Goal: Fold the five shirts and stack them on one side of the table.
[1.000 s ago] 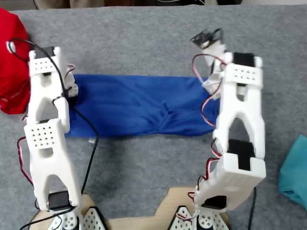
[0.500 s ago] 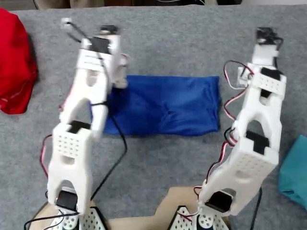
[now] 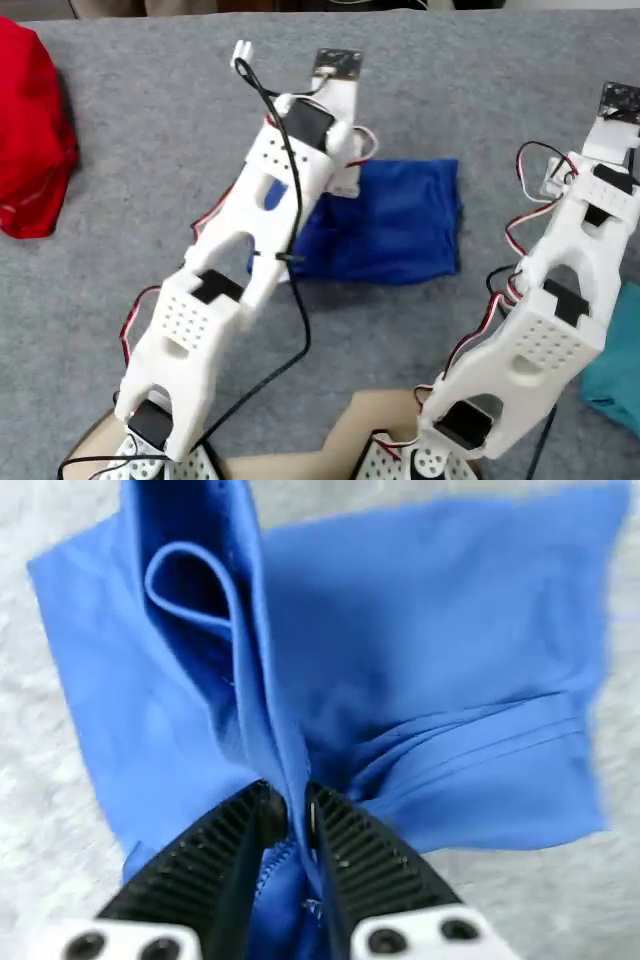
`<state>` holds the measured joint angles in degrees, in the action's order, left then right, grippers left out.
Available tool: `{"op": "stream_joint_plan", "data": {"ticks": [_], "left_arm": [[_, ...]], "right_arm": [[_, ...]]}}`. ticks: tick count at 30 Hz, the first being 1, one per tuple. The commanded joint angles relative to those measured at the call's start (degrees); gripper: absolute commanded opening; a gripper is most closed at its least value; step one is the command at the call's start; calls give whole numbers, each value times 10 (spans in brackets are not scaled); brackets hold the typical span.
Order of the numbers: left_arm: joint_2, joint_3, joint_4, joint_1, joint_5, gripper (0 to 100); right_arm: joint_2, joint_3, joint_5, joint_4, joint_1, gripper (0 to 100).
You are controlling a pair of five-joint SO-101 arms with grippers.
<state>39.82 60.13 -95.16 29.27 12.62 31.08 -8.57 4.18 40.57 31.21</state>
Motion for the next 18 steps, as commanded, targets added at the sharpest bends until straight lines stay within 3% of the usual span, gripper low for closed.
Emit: {"op": "stream_joint_plan", "data": {"ticks": [1,11,18], "left_arm": [[-34,31,47,26,9,19],[14,37,108,110,5,20],[29,36,193,127,8,20]], "right_arm": [[3,-42,6,-8,15,9],[7,-51,5,-11,35,9],[7,-51,5,-11,35,9]]}}
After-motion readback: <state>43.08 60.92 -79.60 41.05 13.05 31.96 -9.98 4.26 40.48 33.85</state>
